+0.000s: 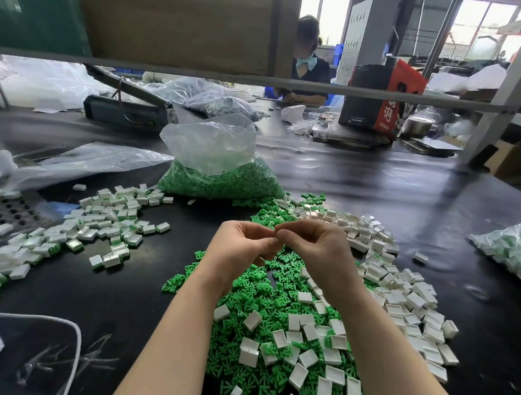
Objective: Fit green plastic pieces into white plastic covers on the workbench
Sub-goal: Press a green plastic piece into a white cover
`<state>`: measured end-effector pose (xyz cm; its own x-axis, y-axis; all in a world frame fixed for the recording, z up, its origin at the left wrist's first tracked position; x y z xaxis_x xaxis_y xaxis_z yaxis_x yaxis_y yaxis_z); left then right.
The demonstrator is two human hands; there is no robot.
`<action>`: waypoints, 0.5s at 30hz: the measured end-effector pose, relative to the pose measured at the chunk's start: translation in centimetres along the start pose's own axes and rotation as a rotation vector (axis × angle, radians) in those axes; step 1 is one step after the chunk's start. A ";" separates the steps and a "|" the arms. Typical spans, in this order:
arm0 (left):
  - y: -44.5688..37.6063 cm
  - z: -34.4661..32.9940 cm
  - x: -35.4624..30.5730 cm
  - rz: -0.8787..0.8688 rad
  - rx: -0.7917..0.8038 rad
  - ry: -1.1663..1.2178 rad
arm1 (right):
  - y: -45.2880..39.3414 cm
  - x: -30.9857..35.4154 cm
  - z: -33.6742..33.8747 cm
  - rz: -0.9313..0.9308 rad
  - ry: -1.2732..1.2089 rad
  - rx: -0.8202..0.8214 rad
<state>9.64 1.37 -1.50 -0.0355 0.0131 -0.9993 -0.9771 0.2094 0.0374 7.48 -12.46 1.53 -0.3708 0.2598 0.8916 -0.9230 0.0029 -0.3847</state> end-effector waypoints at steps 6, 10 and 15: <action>0.1 0.1 -0.4 -0.002 -0.004 0.196 | 0.1 -1.2 0.7 -0.146 -0.422 -0.111; 0.1 0.1 -0.4 0.014 0.011 0.330 | 0.1 -1.9 0.7 -0.248 -0.630 -0.129; 0.2 0.0 -0.3 0.028 0.038 0.365 | 0.1 -1.9 0.5 -0.253 -0.646 -0.105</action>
<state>9.44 1.42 -1.16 -0.1414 -0.3288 -0.9338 -0.9665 0.2501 0.0583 8.00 -13.46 -0.08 -0.1622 -0.3873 0.9076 -0.9864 0.0893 -0.1382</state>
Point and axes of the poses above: each hand's wrist, its own y-axis away from the middle knuckle, its own z-axis out of the back of the hand, x = y × z, the point moved 8 cm from there along -y, towards the middle knuckle, and after that the axes turned 4 degrees about z, right-handed, at the moved point
